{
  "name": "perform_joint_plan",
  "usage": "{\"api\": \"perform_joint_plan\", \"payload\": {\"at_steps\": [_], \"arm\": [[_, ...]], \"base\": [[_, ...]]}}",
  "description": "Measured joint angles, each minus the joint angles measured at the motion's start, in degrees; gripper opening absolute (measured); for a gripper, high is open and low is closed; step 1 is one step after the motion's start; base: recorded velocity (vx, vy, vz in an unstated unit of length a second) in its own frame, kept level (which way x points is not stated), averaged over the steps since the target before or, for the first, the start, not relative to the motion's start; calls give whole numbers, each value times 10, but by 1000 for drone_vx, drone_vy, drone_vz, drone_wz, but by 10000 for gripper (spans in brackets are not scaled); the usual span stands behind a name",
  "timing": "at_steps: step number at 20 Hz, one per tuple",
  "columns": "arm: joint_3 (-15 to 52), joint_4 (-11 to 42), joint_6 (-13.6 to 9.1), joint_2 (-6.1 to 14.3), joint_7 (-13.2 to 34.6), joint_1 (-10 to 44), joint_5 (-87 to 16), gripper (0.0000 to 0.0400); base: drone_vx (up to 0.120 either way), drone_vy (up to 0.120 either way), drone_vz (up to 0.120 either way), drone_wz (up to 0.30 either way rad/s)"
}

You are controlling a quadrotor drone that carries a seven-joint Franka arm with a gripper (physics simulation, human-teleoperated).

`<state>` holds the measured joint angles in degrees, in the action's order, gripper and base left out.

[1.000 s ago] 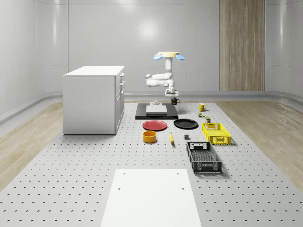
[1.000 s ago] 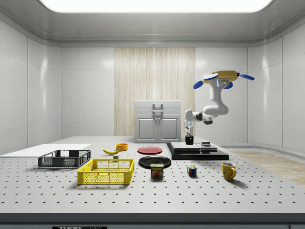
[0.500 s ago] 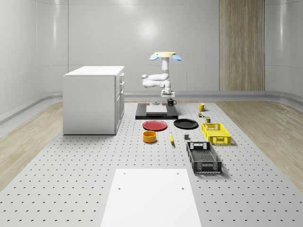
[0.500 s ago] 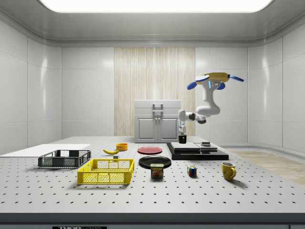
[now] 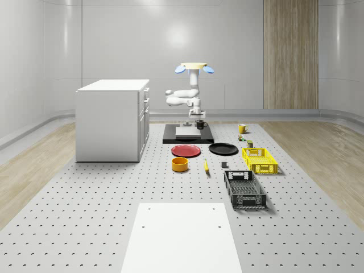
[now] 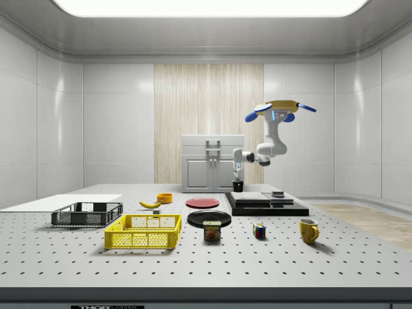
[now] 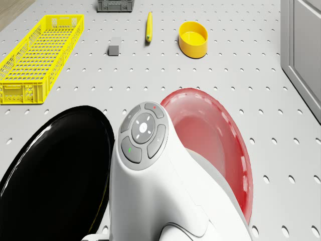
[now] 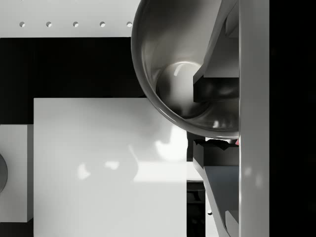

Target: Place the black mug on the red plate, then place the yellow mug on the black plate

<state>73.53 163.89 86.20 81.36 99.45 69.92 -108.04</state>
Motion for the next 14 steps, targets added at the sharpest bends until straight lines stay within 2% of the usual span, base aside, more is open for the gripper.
{"api": "perform_joint_plan", "payload": {"at_steps": [14], "arm": [[2,-1,10,11,3,4,5,110]], "base": [[120,-120,0,0]]}}
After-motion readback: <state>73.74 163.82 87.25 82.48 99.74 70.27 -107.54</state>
